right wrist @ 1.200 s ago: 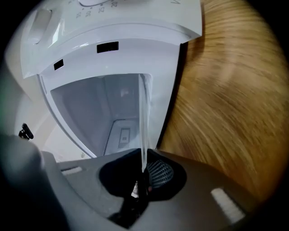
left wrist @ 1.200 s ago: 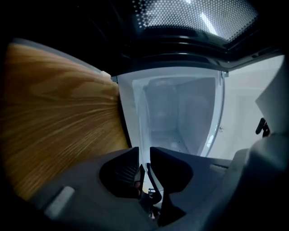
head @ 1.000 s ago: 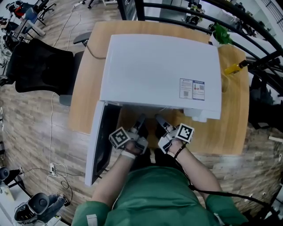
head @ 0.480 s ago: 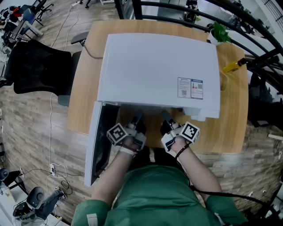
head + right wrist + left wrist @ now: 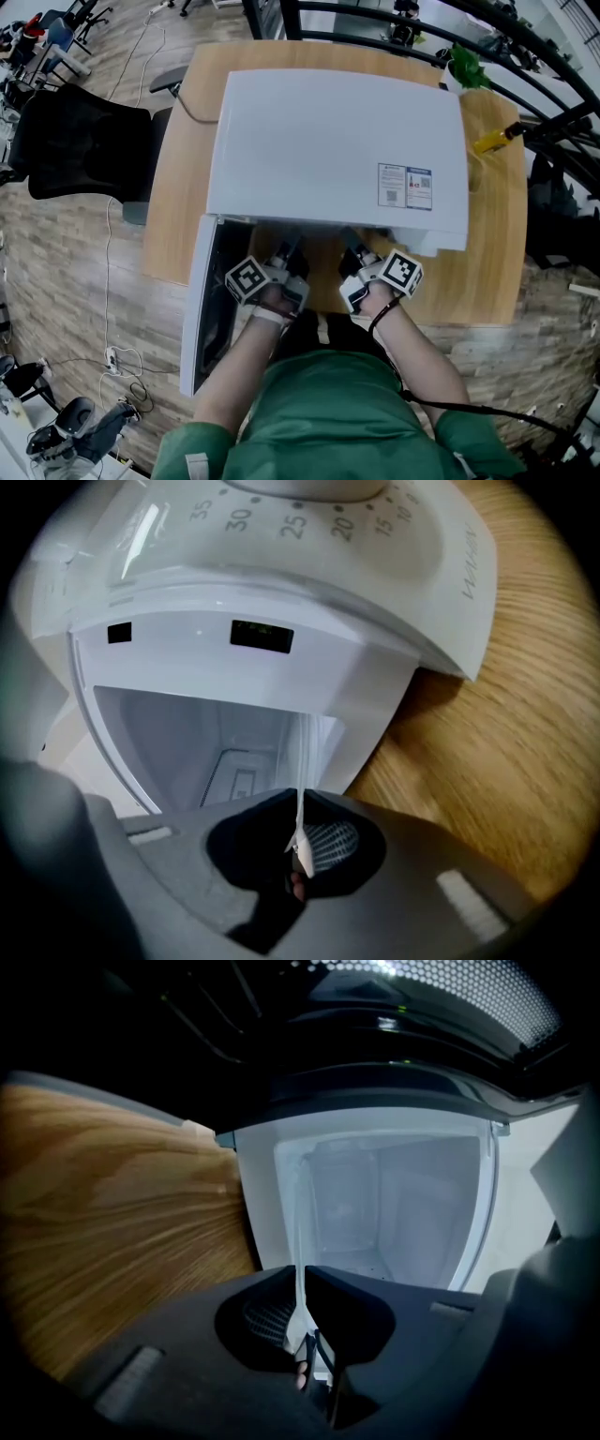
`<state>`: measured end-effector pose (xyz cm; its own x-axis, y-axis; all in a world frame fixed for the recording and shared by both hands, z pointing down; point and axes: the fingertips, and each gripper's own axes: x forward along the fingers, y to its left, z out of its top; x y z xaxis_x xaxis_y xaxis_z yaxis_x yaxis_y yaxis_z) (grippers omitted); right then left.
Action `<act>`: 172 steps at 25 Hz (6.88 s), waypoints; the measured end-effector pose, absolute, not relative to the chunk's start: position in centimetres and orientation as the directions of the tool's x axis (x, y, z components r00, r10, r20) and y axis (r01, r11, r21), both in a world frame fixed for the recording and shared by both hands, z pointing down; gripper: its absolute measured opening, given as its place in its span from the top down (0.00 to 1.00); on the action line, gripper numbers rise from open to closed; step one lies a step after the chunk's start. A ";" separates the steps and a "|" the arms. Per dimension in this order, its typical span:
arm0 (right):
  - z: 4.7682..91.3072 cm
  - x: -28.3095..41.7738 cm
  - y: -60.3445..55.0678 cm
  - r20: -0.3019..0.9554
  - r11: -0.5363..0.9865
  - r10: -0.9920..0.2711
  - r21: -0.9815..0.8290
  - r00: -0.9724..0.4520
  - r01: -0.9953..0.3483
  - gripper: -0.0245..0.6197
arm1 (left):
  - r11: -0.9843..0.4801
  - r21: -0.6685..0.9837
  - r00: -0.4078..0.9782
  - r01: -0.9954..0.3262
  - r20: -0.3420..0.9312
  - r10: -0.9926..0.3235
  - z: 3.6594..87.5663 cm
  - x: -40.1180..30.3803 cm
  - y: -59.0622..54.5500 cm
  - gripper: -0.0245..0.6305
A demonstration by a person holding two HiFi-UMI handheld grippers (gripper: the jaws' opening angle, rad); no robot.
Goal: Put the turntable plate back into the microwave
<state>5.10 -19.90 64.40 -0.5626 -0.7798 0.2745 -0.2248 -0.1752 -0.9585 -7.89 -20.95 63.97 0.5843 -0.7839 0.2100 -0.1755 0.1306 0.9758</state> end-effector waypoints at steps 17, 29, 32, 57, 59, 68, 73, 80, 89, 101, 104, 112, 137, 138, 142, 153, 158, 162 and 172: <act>64.2 5.4 -21.0 0.315 -0.205 -0.779 -0.945 -0.542 -0.255 0.92 | 0.150 0.971 0.576 -0.188 0.233 -0.783 64.2 -7.5 -22.4 0.90; 63.6 5.5 -22.0 0.327 -0.197 -0.784 -0.937 -0.527 -0.289 0.92 | 0.119 0.972 0.581 -0.205 0.218 -0.784 63.2 -7.2 -23.6 0.90; 63.5 5.4 -22.2 0.339 -0.193 -0.780 -0.930 -0.525 -0.314 0.91 | 0.105 0.974 0.579 -0.201 0.205 -0.789 62.9 -7.2 -23.7 0.90; 63.8 4.8 -20.9 0.378 -0.173 -0.774 -0.898 -0.508 -0.405 0.86 | 0.130 0.961 0.598 -0.243 0.254 -0.760 64.1 -6.6 -21.5 0.86; 63.9 4.9 -20.7 0.386 -0.178 -0.772 -0.894 -0.506 -0.411 0.86 | 0.131 0.962 0.603 -0.241 0.254 -0.756 64.1 -6.4 -21.3 0.86; 64.0 4.2 -21.0 0.373 -0.165 -0.767 -0.901 -0.522 -0.401 0.96 | 0.124 0.967 0.615 -0.222 0.238 -0.752 63.8 -5.4 -21.7 0.93; 64.0 3.1 -21.5 0.384 -0.159 -0.746 -0.896 -0.545 -0.414 0.96 | 0.128 0.964 0.587 -0.231 0.243 -0.772 63.6 -6.6 -22.9 0.93; 64.2 2.0 -21.7 0.393 -0.150 -0.722 -0.892 -0.569 -0.426 0.96 | 0.133 0.962 0.590 -0.240 0.254 -0.766 64.0 -6.3 -22.7 0.93; 64.3 1.2 -20.2 0.393 -0.144 -0.697 -0.896 -0.600 -0.419 0.96 | 0.109 0.965 0.625 -0.238 0.238 -0.743 63.3 -5.8 -21.1 0.93; 58.7 2.8 -16.8 0.426 0.126 -0.678 -0.735 -0.599 -0.666 0.96 | -0.193 0.734 0.638 -0.651 0.391 -0.664 58.7 -4.9 -17.2 0.93; 57.0 3.7 -15.8 0.452 0.194 -0.688 -0.639 -0.568 -0.744 0.96 | -0.284 0.637 0.627 -0.716 0.410 -0.662 56.3 -4.7 -16.2 0.93; 48.7 4.3 -15.1 0.393 0.386 -0.762 -0.362 -0.514 -0.849 0.96 | -0.363 0.473 0.568 -0.803 0.422 -0.706 49.4 -6.4 -15.0 0.93; 35.1 3.9 -13.2 0.112 0.488 -0.867 -0.010 -0.486 -0.873 0.96 | -0.490 0.069 0.493 -0.869 0.202 -0.846 37.1 -8.2 -14.1 0.93; 35.0 3.9 -13.1 0.110 0.489 -0.866 -0.007 -0.487 -0.872 0.96 | -0.486 0.070 0.490 -0.871 0.200 -0.848 37.0 -8.3 -14.0 0.93; 35.1 4.2 -12.7 0.111 0.485 -0.870 0.004 -0.481 -0.875 0.96 | -0.479 0.074 0.484 -0.875 0.194 -0.853 36.9 -8.3 -13.8 0.93; 34.4 3.8 -12.2 0.083 0.500 -0.864 0.022 -0.497 -0.866 0.96 | -0.484 0.055 0.486 -0.873 0.178 -0.856 36.1 -8.0 -13.1 0.93; 34.1 3.7 -12.2 0.087 0.494 -0.867 0.014 -0.491 -0.870 0.96 | -0.484 0.048 0.485 -0.874 0.178 -0.856 35.9 -8.2 -13.0 0.93; 34.1 3.7 -12.1 0.085 0.494 -0.867 0.014 -0.491 -0.869 0.96 | -0.483 0.047 0.483 -0.874 0.180 -0.857 36.0 -8.3 -12.9 0.93; 34.5 3.6 -12.1 0.088 0.497 -0.865 0.018 -0.494 -0.867 0.96 | -0.492 0.055 0.493 -0.869 0.187 -0.850 36.6 -7.9 -13.1 0.93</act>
<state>3.65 -12.11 34.46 -0.4940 -0.8650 0.0878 -0.8674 0.4972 0.0180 -7.92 -13.13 36.58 0.4933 -0.8496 0.1865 -0.8687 -0.4923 0.0551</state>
